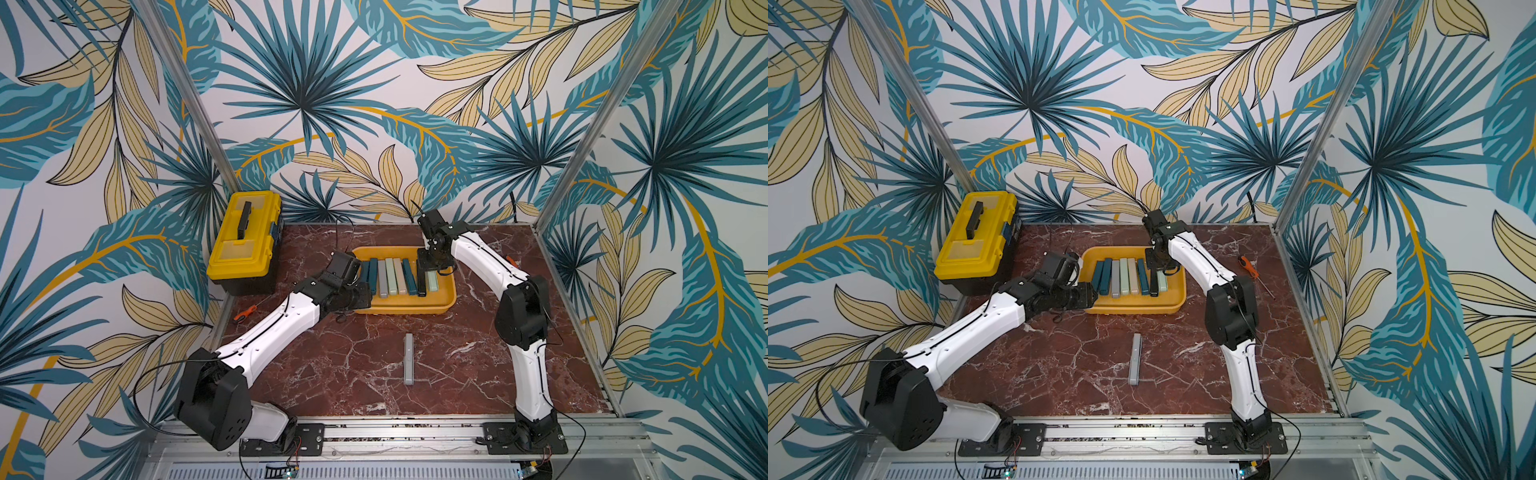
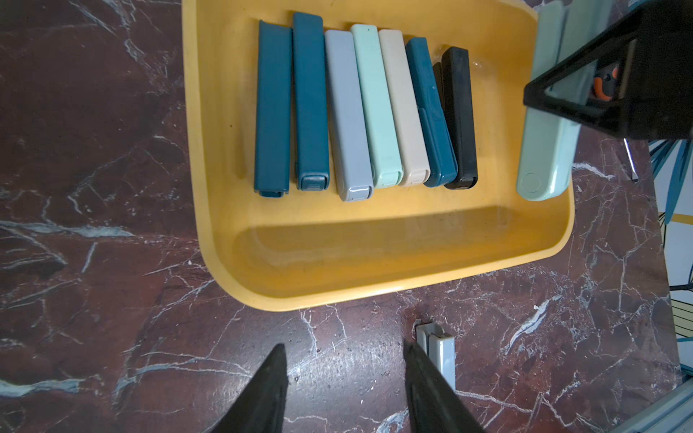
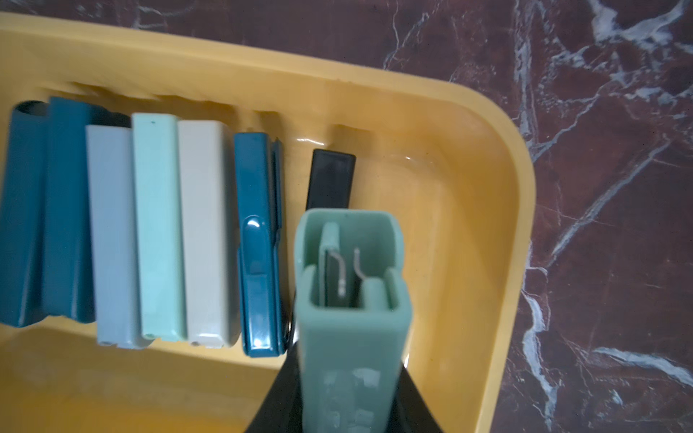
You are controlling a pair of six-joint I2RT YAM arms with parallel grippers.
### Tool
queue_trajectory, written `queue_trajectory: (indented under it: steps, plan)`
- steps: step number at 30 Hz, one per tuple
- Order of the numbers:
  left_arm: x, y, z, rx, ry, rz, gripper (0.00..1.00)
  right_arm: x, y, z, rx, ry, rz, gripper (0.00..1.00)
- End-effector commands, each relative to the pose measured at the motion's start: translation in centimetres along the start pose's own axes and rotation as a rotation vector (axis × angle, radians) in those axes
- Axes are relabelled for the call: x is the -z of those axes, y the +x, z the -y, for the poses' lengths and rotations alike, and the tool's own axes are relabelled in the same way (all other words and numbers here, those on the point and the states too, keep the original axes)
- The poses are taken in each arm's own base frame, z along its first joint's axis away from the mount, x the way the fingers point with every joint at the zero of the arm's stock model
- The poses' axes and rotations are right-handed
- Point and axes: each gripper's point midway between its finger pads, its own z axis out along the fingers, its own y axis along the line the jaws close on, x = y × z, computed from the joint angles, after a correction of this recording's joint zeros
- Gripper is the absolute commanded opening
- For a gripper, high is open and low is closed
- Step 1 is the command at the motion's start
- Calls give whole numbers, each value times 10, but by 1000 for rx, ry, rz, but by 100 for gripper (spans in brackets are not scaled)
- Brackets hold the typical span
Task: Put the pruning pliers into the storage box
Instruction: Place the pruning pliers in the storage box.
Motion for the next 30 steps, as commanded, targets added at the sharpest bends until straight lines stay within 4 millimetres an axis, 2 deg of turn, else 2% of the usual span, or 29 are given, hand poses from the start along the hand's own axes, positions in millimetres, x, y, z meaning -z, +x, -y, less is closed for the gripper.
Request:
queue_trajectory:
  steps: [1, 5, 12, 18, 30]
  plan:
    - [1, -9, 1, 2, -3, 9, 52, -8, -10, 6, 0, -7, 19, 31]
    - [-2, -9, 0, 6, -7, -2, 52, -26, -12, 13, -17, 0, 0, 31]
    - [-7, -9, -1, 11, -13, -13, 52, -62, -6, 12, -8, -1, -41, 31]
    - [-5, -12, -1, 13, -15, -3, 52, -80, -2, 15, -19, 8, -67, 31]
    - [-3, -12, -2, 20, -16, -1, 52, -110, 0, 7, -64, -16, -94, 32]
